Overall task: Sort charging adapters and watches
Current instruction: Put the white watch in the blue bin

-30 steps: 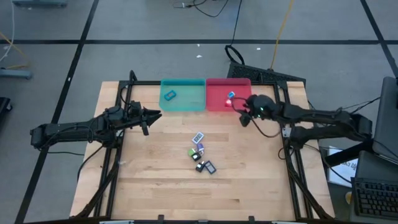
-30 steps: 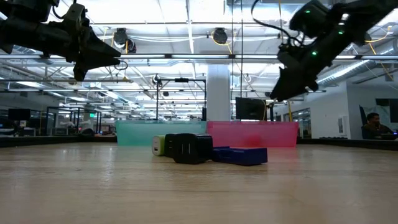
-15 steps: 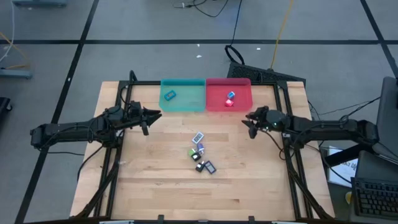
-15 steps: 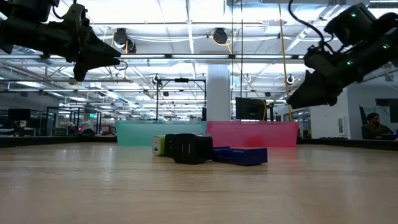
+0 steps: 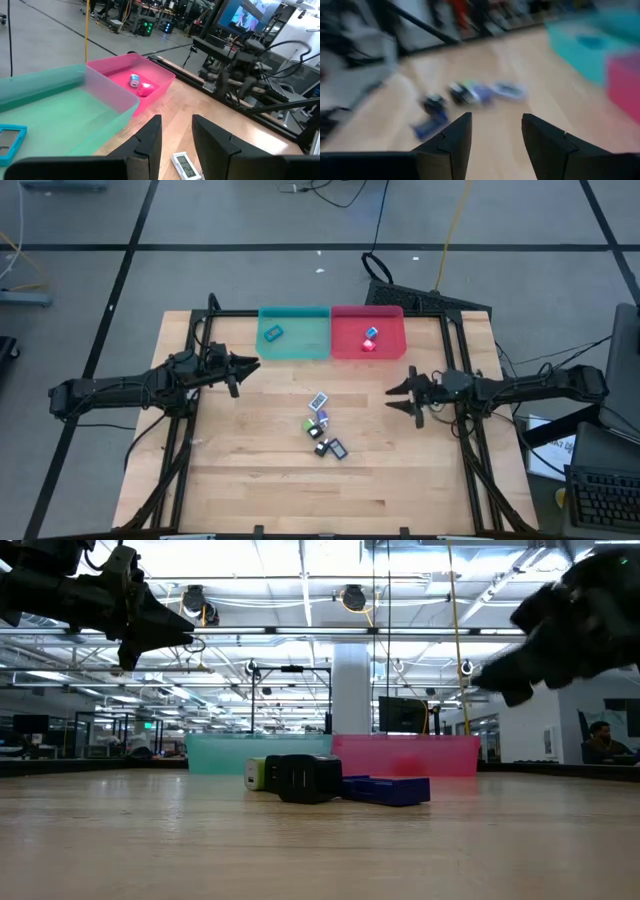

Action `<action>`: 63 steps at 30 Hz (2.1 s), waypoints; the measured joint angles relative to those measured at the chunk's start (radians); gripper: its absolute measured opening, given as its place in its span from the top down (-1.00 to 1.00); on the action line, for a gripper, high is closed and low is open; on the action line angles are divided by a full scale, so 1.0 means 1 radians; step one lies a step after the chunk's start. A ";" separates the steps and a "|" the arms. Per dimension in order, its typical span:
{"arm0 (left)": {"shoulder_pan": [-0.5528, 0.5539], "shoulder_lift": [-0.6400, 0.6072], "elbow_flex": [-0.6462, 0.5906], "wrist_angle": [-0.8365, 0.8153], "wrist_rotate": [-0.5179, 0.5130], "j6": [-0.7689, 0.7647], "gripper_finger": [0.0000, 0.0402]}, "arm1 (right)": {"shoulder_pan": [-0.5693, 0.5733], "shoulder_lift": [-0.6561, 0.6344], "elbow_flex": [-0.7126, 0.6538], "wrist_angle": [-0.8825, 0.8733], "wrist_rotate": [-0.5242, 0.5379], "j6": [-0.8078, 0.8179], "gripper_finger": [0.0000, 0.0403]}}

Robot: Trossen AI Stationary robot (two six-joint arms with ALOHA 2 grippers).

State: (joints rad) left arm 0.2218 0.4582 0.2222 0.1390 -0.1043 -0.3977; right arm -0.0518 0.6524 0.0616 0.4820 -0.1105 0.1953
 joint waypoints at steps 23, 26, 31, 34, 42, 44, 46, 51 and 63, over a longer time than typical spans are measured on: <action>0.001 0.000 0.000 0.122 -0.045 -0.065 0.46 | 0.087 0.001 -0.006 0.106 -0.259 0.053 0.20; 0.001 0.000 0.000 0.104 -0.045 -0.039 0.46 | 0.087 0.002 -0.007 0.105 -0.259 0.073 0.19; 0.001 0.004 0.000 0.076 -0.032 -0.053 0.46 | 0.087 0.002 -0.007 0.105 -0.258 0.073 0.19; 0.001 0.018 0.000 0.067 -0.032 -0.058 0.46 | 0.087 0.002 -0.007 0.105 -0.258 0.054 0.19; -0.020 0.137 0.000 0.118 -0.004 -0.134 0.46 | 0.087 0.002 -0.007 0.105 -0.255 0.046 0.18; -0.037 0.184 0.000 0.163 -0.010 -0.150 0.46 | 0.087 0.002 -0.007 0.105 -0.254 0.043 0.19; -0.055 0.237 0.000 0.210 -0.013 -0.165 0.46 | 0.087 0.002 -0.007 0.105 -0.254 0.043 0.20; -0.109 0.369 0.000 0.334 -0.008 -0.166 0.46 | 0.087 0.002 -0.007 0.105 -0.254 0.043 0.19; -0.276 0.622 0.000 0.664 0.052 -0.117 0.46 | 0.087 0.002 -0.007 0.105 -0.254 0.043 0.20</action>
State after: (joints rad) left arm -0.0540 1.0804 0.2222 0.8031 -0.0523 -0.5150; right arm 0.0349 0.6540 0.0544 0.5867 -0.3641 0.2382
